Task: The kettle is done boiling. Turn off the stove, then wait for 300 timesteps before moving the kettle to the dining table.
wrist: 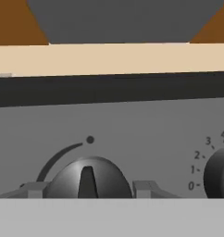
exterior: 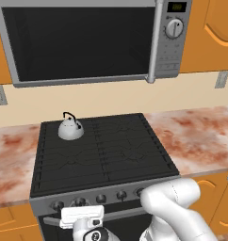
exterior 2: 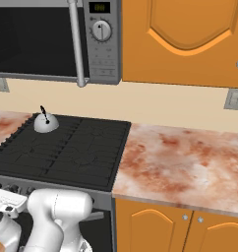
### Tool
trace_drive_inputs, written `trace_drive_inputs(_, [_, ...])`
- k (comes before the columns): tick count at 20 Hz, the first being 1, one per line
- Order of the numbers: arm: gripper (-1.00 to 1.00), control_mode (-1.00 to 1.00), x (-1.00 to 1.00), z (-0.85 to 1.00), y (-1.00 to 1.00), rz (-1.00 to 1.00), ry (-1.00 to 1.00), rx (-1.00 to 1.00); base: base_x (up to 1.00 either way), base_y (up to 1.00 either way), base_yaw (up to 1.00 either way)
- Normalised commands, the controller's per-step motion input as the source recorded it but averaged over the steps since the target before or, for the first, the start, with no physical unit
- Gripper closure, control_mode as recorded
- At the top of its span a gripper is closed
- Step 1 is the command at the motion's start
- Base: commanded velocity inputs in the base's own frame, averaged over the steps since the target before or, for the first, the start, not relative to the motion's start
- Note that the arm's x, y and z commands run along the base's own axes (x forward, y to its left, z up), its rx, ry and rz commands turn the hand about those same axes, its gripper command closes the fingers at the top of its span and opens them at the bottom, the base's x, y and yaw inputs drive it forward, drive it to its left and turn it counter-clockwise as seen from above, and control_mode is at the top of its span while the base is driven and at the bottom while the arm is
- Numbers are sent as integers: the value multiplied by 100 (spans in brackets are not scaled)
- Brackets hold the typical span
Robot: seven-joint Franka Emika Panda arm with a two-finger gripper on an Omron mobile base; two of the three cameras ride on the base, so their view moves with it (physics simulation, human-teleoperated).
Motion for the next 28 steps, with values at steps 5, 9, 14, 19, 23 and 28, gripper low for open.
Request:
trace_drive_inputs(5, [100, -100, -6, -12, -10, 2, 0, 35, 0, 0, 0])
trace_drive_inputs(9, [100, -100, -4, -9, -2, 1, 0, 14, 0, 0, 0])
trace_drive_inputs(14, [-100, -100, -3, -7, 4, 1, 0, 0, 0, 0, 0])
trace_drive_inputs(19, [-100, -100, -17, -3, 0, 2, 0, 3, 0, 0, 0])
trace_drive_inputs(23, [-100, -100, -39, -3, 0, 5, -1, 6, 0, 0, 0])
trace_drive_inputs(28, [-100, -100, -46, -5, 18, 7, -4, 3, 0, 0, 0])
